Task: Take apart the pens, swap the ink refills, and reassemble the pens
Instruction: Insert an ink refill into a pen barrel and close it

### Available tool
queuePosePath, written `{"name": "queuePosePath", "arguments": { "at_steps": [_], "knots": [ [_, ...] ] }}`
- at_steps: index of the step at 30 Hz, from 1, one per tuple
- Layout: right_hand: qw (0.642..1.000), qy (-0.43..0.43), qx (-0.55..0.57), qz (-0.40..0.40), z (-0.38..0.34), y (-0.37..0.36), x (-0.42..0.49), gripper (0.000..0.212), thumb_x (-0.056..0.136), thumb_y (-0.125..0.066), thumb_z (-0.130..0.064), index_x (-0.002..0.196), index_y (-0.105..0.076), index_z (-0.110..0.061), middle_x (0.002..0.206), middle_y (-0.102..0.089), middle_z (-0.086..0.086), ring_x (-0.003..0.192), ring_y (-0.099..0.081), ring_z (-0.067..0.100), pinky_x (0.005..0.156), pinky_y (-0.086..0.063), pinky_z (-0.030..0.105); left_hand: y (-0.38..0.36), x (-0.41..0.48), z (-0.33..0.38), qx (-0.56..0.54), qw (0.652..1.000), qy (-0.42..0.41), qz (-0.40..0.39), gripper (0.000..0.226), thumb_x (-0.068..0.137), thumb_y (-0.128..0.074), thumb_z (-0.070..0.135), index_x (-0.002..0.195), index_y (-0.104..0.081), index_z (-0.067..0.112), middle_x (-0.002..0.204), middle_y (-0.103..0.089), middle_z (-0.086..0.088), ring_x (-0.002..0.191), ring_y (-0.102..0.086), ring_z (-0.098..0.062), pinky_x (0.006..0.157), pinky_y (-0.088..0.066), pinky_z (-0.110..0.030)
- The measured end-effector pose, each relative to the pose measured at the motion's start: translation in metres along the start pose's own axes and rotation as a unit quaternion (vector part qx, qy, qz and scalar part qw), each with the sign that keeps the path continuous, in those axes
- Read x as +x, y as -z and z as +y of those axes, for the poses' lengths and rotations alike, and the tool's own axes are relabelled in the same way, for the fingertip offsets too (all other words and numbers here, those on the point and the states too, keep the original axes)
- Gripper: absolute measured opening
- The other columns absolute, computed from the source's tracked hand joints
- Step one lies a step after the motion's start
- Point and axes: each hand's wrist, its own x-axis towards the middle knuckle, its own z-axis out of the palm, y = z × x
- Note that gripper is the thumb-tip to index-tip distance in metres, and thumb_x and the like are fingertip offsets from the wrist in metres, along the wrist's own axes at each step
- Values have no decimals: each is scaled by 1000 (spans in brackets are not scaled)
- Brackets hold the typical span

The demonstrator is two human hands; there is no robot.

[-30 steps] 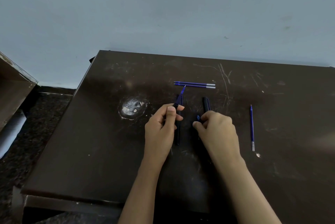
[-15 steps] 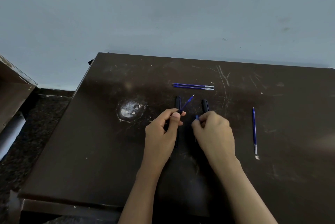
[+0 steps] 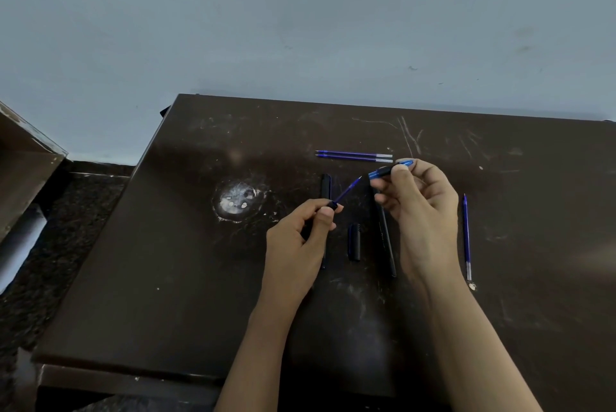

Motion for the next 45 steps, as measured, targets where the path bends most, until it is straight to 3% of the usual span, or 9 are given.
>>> {"name": "queuePosePath", "arguments": {
  "at_steps": [9,16,20,24,29,33,38,42,45],
  "knots": [
    [994,1,-102,-40,2,1,0,10,94,-58,-9,101,-63,-4,83,-71,12,72,-68,11,64,-56,20,1,-2,4,27,999,-22,-10,21,97,-51,26,103,-71,22,76,-66,12,74,-61,6,58,-42,-5],
    [975,-21,-191,-114,8,-3,-5,7,92,-60,-9,94,-65,-12,76,-73,3,70,-70,7,63,-55,17,0,-1,4,19,1000,-11,-10,29,99,-44,32,96,-72,24,64,-66,7,46,-49,0,46,-35,-10],
    [972,-28,-200,-123,11,-5,-6,8,91,-61,-11,91,-66,-17,73,-73,-3,70,-69,6,63,-54,16,0,-1,4,2,1000,17,9,31,99,-45,24,84,-73,19,68,-68,1,64,-60,-16,58,-43,-12],
    [973,-28,-199,-114,11,-4,-5,7,91,-61,-11,94,-67,-16,78,-72,3,74,-70,7,63,-53,15,1,-1,4,28,999,-14,-7,21,97,-51,20,88,-69,25,71,-65,14,67,-60,3,59,-42,-6],
    [975,-21,-198,-96,12,-3,-5,3,89,-64,-17,91,-67,-17,82,-72,5,81,-71,17,64,-55,17,0,-1,-3,63,997,-37,-10,8,94,-50,42,95,-58,42,81,-64,18,70,-62,-3,61,-53,-26],
    [976,-23,-196,-90,13,-4,-6,4,89,-64,-18,91,-65,-14,83,-73,9,80,-71,21,66,-56,19,-3,-3,-1,40,999,-12,-17,39,94,-35,52,93,-69,33,75,-70,13,71,-63,-1,64,-49,-25],
    [978,-17,-188,-87,12,-4,-5,6,89,-65,-16,92,-66,-11,84,-72,12,81,-70,24,65,-55,18,0,-1,-2,52,997,-44,-30,7,92,-55,39,97,-60,38,80,-67,14,72,-63,-4,61,-53,-30],
    [979,-11,-182,-93,11,-3,-5,6,89,-65,-15,91,-65,-9,81,-72,11,71,-69,15,64,-55,17,-3,-4,2,-5,1000,-6,-27,33,92,-39,54,91,-65,34,74,-70,6,56,-56,0,57,-48,-25],
    [979,-12,-183,-93,12,-4,-5,5,89,-65,-15,91,-65,-10,78,-72,8,69,-67,10,65,-54,17,-3,-2,2,-5,1000,3,-18,36,97,-44,39,78,-71,24,68,-70,7,57,-58,3,60,-44,-18]
  ]
}}
